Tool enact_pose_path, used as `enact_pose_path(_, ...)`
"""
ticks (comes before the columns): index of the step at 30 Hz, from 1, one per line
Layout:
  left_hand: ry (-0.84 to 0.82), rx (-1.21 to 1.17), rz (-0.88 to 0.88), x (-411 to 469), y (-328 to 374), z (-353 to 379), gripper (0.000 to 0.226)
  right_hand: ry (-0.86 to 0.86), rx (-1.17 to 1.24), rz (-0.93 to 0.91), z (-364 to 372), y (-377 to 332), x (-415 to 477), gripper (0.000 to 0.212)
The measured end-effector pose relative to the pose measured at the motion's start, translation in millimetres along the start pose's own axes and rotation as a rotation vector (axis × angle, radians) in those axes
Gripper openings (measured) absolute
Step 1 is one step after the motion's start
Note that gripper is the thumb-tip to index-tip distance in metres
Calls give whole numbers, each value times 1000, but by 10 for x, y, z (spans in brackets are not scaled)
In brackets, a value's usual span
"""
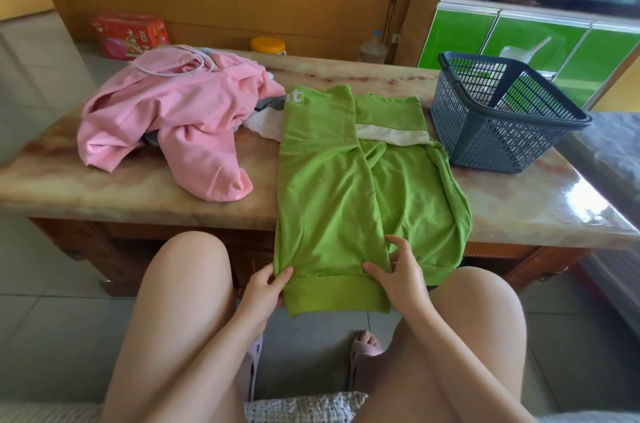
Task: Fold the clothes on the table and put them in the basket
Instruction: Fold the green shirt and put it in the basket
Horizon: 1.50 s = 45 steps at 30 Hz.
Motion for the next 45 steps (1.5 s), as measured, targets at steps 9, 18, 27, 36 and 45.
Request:
enact_pose_path(9, -229, -95, -13, -146, 44, 115, 56, -165, 144, 133, 4, 24, -16, 26)
enact_pose_path(18, -214, 183, 13, -170, -58, -93, 37, -70, -19, 14, -41, 50, -37, 25)
enact_pose_path(27, -234, 316, -75, -97, -117, -126, 11, -129, -209, 87, 54, 101, 13, 51)
enact_pose_path(36, -202, 472, -10, -6, -111, -190, 15, -121, -291, 151, 101, 135, 123, 61)
enact_pose_path(45, -83, 431, 61, 133, -63, -120, 20, 84, -179, 135, 116, 14, 151, 38)
Point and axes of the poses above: each hand's wrist, its own x-axis towards the middle knuckle, its own z-axis out of the palm, y = z × x, the point moved 2 cm from there along x, towards the middle knuckle, and after that the axes turned 3 degrees about z, right-handed, at the moved point
